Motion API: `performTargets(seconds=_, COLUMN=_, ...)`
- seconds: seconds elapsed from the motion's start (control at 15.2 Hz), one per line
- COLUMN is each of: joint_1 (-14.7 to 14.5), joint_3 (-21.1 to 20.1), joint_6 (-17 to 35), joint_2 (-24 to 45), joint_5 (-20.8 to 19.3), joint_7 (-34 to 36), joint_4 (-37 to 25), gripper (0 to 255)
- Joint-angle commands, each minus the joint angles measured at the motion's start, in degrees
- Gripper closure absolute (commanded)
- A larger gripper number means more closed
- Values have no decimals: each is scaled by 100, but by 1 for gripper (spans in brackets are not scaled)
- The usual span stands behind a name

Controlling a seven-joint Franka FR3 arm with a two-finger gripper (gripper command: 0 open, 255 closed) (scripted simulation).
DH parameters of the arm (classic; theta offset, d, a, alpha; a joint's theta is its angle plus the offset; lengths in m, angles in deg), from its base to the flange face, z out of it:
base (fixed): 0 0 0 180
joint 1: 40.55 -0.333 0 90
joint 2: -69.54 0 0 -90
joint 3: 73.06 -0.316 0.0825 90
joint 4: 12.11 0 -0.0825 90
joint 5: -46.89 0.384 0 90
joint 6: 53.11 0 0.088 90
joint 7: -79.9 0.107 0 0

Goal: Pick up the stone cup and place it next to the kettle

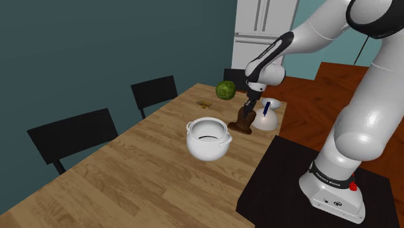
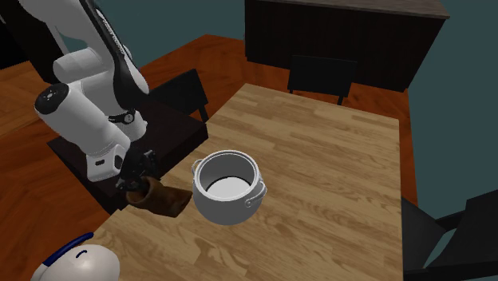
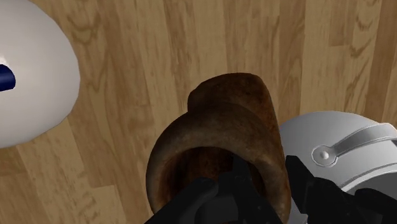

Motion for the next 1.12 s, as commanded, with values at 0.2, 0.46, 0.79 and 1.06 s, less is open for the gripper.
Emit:
performTargets(seconds=0.2, joint_1=-34, joint_3=-42, joint_6=314, joint_2=405, joint_5=488, joint_7=-415, joint_4=11, gripper=255)
performTargets(seconds=0.46, joint_1=-25, joint_3=-120, joint_6=530, joint_2=752, joint_5=925, joint_7=-785, joint_4=-17, gripper=255)
performTargets(seconds=0.79, joint_1=41, joint_3=-280, joint_6=768, joint_2=1200, joint_5=1503, joint_7=-1271, joint_4=-93, gripper=255)
performTargets(seconds=1.06, joint_1=90, joint_3=-355, joint_6=832, joint_2=1327, joint_5=1660, joint_7=-1405, joint_4=-122, gripper=255)
